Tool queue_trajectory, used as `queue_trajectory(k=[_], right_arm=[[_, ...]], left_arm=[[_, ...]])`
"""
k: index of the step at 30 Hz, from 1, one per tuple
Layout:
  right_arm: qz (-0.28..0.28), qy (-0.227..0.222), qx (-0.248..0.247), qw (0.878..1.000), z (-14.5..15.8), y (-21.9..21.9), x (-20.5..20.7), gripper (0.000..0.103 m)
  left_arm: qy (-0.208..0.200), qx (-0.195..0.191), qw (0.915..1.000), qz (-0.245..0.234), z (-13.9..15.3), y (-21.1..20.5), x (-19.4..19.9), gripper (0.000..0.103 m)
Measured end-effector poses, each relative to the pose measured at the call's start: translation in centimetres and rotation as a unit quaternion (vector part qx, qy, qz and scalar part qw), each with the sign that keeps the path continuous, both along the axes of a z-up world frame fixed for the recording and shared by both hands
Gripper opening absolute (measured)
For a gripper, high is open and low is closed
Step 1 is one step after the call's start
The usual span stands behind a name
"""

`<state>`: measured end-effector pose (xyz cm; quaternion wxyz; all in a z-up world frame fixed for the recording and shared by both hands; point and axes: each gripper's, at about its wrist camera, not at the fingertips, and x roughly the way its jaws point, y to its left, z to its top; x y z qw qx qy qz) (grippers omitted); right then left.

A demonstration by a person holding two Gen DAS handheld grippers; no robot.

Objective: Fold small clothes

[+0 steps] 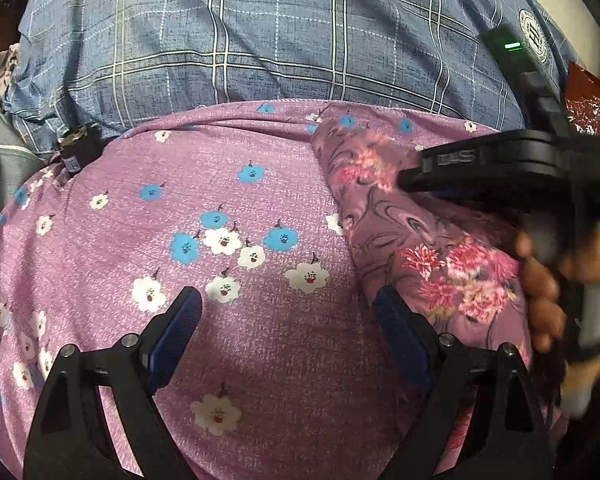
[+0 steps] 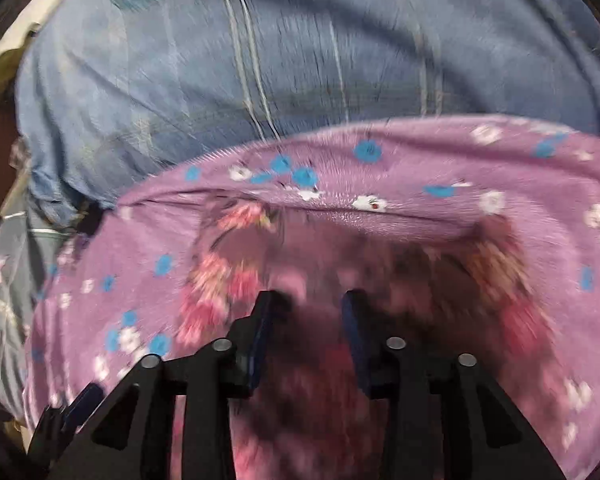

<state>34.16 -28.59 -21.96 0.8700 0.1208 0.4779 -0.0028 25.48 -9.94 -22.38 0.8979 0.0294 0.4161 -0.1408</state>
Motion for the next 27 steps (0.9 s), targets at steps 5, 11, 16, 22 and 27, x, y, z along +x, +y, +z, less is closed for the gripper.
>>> queue_trajectory(k=[5, 11, 16, 22, 27], right_arm=[[-0.011, 0.012, 0.051, 0.999, 0.7, -1.7, 1.2, 0.043], [-0.052, -0.051, 0.029, 0.997, 4.3, -4.6, -4.8, 0.044], [-0.057, -0.06, -0.011, 0.996, 4.3, -5.2, -11.2, 0.044], [-0.02, -0.055, -0.05, 0.997, 0.9, -3.9, -14.3, 0.046], [0.002, -0.103, -0.074, 0.992, 2.8, -3.7, -15.5, 0.046]], left_arm=[[0.009, -0.022, 0.9996, 0.016, 0.1, 0.6, 1.1, 0.089], [-0.013, -0.061, 0.9981, 0.002, 2.1, 0.5, 0.1, 0.089], [-0.015, -0.032, 0.9978, -0.056, 2.0, -2.4, -1.5, 0.09], [-0.006, 0.002, 0.9985, -0.055, 0.9, -4.1, -1.8, 0.09], [-0.081, 0.015, 0.9965, -0.016, 2.8, -3.4, -2.4, 0.09]])
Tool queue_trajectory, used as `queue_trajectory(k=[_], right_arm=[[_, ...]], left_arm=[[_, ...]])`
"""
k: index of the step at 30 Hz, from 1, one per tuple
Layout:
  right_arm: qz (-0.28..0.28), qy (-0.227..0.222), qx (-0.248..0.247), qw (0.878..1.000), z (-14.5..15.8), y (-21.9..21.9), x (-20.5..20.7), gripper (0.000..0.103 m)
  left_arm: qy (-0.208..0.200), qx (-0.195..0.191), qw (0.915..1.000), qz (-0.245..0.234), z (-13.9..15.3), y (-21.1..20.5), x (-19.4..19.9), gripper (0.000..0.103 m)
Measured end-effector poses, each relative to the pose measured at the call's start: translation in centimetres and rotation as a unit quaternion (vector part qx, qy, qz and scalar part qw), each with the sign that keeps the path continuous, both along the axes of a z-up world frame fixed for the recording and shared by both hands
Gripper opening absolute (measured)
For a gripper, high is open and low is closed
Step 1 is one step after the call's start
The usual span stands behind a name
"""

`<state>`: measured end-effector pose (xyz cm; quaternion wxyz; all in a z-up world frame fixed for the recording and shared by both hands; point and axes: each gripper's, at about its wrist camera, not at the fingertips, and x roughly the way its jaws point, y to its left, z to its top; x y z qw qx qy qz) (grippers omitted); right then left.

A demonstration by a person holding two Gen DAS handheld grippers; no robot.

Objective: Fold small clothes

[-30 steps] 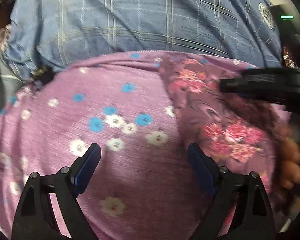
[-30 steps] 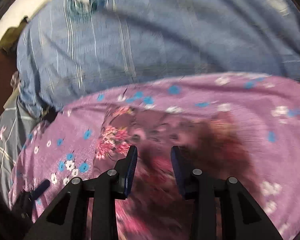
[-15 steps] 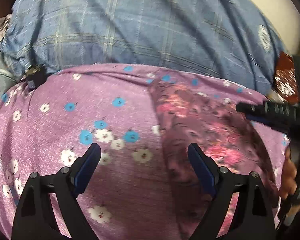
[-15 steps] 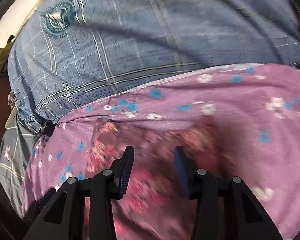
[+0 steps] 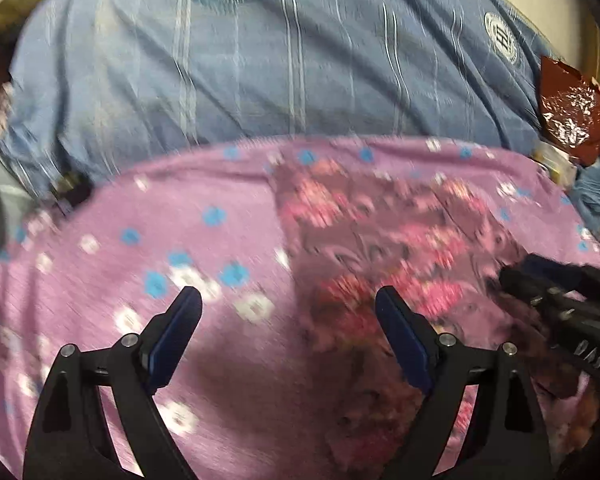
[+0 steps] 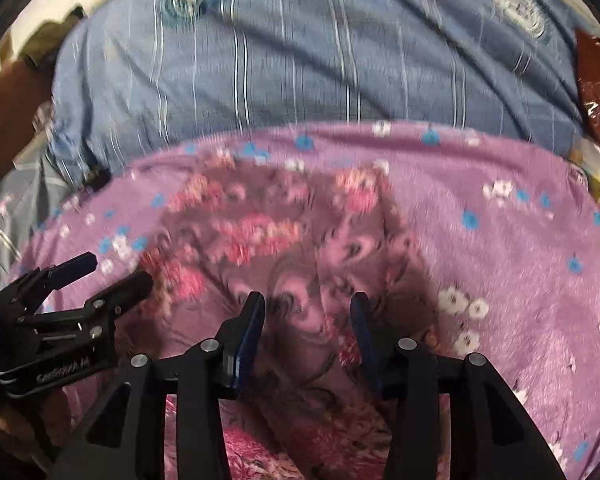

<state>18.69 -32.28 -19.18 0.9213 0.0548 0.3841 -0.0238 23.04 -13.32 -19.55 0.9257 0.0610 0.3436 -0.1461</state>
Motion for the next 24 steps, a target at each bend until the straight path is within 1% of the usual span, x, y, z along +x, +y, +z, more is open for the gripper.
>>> queue_trajectory(k=[1, 2, 3, 5, 8, 10, 12, 14, 15, 16, 18, 19, 20, 22, 24], right_arm=[[-0.005, -0.01, -0.003, 1.0, 0.4, -0.3, -0.1, 0.047], [-0.01, -0.016, -0.007, 1.0, 0.6, -0.5, 0.1, 0.05], [-0.016, -0.02, -0.01, 1.0, 0.8, -0.9, 0.1, 0.051], [-0.035, -0.024, -0.004, 0.999, 1.0, -2.2, 0.0, 0.057], [-0.056, -0.023, 0.058, 0.996, 0.9, -5.5, -0.3, 0.06], [-0.068, -0.023, 0.115, 0.991, 0.6, -8.0, -0.7, 0.063], [-0.065, -0.019, 0.168, 0.983, 0.2, -9.8, -0.9, 0.065], [-0.051, -0.011, 0.221, 0.974, -0.5, -11.0, -0.9, 0.066], [-0.04, -0.003, 0.257, 0.965, -1.1, -11.7, -0.8, 0.066], [-0.037, 0.003, 0.28, 0.959, -1.4, -12.0, -0.6, 0.066], [-0.034, 0.013, 0.32, 0.947, -2.3, -12.8, -0.1, 0.067], [-0.033, 0.018, 0.333, 0.942, -2.7, -13.0, 0.0, 0.067], [-0.032, 0.025, 0.348, 0.937, -3.2, -13.3, 0.3, 0.067], [-0.036, 0.038, 0.379, 0.924, -4.4, -14.0, 0.8, 0.067], [-0.041, 0.044, 0.394, 0.917, -5.1, -14.3, 0.8, 0.067]], left_arm=[[-0.014, 0.002, 0.9999, 0.006, 0.3, 0.1, 0.0, 0.09], [-0.019, 0.0, 0.9998, 0.008, 0.4, 0.2, 0.2, 0.09], [-0.017, -0.005, 0.9998, 0.008, 0.4, 0.4, 0.5, 0.09], [0.001, -0.027, 0.9996, 0.002, 0.1, 0.7, 1.3, 0.09], [0.045, -0.067, 0.9966, -0.017, -0.4, 1.0, 2.5, 0.089], [0.073, -0.086, 0.9932, -0.031, -0.6, 1.2, 2.9, 0.09], [0.112, -0.108, 0.9865, -0.052, -1.0, 1.2, 3.3, 0.09], [0.161, -0.14, 0.973, -0.088, -1.6, 1.0, 3.5, 0.09], [0.176, -0.148, 0.9679, -0.101, -1.7, 1.0, 3.6, 0.09], [0.188, -0.156, 0.9633, -0.111, -1.9, 1.0, 3.6, 0.09], [0.207, -0.173, 0.9536, -0.133, -2.0, 1.0, 3.7, 0.09], [0.217, -0.189, 0.9469, -0.143, -2.0, 1.2, 3.8, 0.09], [0.223, -0.202, 0.9425, -0.147, -2.0, 1.5, 3.9, 0.09], [0.23, -0.22, 0.9371, -0.143, -2.1, 2.0, 4.3, 0.09], [0.234, -0.229, 0.9346, -0.139, -2.2, 2.2, 4.6, 0.089]])
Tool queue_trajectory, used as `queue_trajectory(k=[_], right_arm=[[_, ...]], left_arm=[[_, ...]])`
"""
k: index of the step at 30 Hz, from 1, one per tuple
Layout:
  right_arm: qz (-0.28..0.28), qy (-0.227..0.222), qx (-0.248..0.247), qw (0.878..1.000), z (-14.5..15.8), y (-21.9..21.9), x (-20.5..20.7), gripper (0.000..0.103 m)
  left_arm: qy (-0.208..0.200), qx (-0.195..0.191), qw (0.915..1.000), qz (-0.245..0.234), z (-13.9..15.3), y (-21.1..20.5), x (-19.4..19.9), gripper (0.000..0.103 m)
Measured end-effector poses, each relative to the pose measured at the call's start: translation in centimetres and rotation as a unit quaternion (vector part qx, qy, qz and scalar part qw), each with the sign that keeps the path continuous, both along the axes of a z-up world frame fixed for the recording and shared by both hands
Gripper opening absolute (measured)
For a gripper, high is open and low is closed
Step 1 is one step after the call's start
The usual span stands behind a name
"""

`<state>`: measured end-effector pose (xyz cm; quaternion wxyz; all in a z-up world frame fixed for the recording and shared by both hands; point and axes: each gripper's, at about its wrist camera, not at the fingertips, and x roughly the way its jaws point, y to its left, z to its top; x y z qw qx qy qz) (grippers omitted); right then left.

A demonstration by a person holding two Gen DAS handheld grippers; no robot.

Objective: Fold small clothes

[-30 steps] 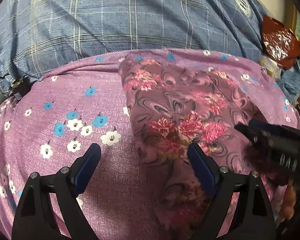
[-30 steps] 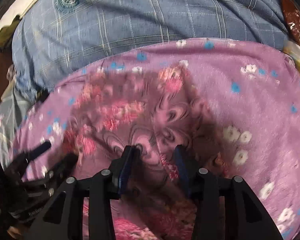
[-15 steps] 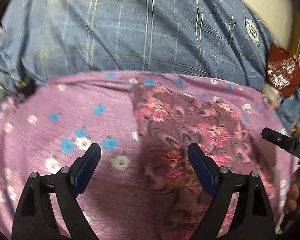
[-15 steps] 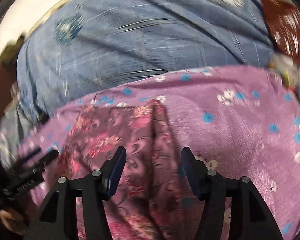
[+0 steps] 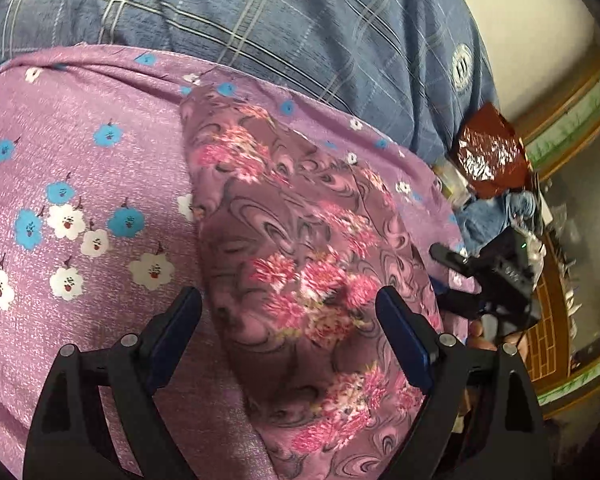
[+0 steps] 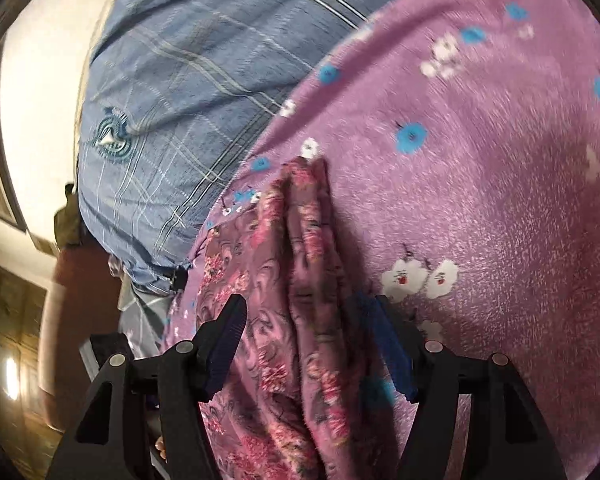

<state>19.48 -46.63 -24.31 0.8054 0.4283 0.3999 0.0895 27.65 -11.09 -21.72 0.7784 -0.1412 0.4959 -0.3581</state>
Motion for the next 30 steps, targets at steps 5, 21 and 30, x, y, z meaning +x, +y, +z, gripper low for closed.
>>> queue_trajectory(k=[5, 21, 30], right_arm=[[0.007, 0.007, 0.039, 0.999, -1.6, -0.3, 0.6, 0.067], [0.098, -0.043, -0.084, 0.991, 0.8, 5.6, 1.0, 0.063], [0.114, -0.032, -0.191, 0.974, 0.7, 8.6, 0.8, 0.048]], left_arm=[[0.026, -0.015, 0.9996, 0.004, -0.8, 0.3, 1.0, 0.089], [0.043, -0.013, 0.9987, -0.024, -1.9, -1.7, 0.2, 0.09], [-0.001, -0.007, 0.9997, -0.025, -0.4, -2.6, -0.9, 0.073]])
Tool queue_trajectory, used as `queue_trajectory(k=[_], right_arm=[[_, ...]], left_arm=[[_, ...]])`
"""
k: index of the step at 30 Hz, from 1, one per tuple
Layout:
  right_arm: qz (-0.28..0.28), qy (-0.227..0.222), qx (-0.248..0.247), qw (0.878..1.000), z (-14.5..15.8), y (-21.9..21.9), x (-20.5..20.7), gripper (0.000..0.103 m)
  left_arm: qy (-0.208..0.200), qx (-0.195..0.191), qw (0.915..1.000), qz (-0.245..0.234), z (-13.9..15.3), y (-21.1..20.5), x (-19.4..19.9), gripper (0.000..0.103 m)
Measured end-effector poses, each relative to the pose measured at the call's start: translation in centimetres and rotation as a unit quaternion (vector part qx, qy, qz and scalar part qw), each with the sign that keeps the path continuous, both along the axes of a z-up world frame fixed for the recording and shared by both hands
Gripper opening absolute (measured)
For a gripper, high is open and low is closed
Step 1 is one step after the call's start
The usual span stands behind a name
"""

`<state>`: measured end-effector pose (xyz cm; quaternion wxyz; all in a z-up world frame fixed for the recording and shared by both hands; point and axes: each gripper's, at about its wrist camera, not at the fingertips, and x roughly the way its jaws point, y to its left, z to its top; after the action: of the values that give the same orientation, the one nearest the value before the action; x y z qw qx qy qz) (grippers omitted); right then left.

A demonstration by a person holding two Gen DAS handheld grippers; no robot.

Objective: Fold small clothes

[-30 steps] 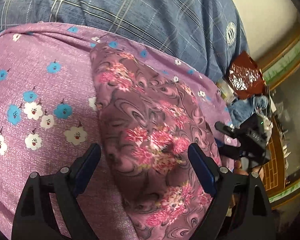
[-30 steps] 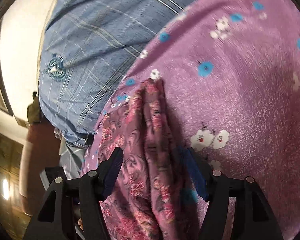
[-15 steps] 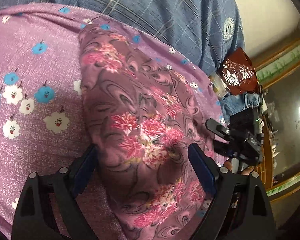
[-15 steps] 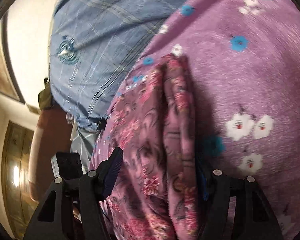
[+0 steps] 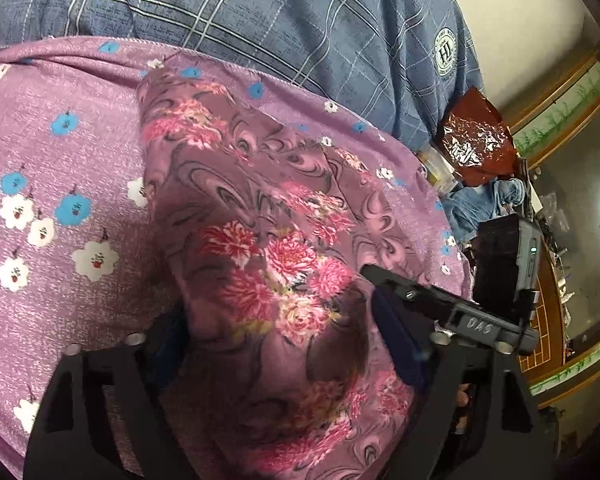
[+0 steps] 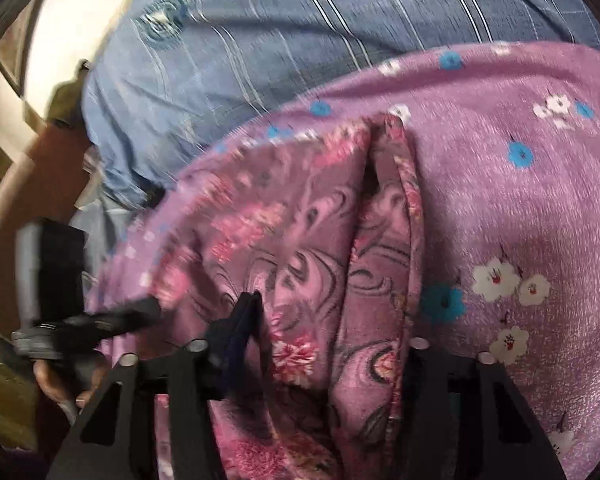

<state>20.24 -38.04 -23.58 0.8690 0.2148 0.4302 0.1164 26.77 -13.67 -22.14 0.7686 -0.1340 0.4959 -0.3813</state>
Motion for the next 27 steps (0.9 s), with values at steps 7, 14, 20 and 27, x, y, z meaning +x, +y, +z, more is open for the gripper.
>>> queue_trajectory(k=[7, 14, 20, 27], right_arm=[[0.002, -0.051, -0.031, 0.998, 3.0, 1.8, -1.2, 0.03], [-0.006, -0.115, -0.015, 0.993, 6.4, 2.6, -2.8, 0.03], [-0.001, -0.166, 0.049, 0.985, 8.9, 3.4, -3.7, 0.03], [0.013, -0.169, 0.086, 0.982, 9.3, 6.0, -3.3, 0.03]], left_arm=[[-0.017, -0.004, 0.9996, 0.023, 1.2, 0.9, 0.3, 0.031], [-0.069, -0.052, 0.9955, 0.038, 5.7, 2.3, -0.4, 0.031], [-0.114, -0.067, 0.99, 0.049, 9.6, 4.9, -1.6, 0.031], [-0.107, -0.048, 0.9909, 0.066, 9.7, 7.3, -1.1, 0.031]])
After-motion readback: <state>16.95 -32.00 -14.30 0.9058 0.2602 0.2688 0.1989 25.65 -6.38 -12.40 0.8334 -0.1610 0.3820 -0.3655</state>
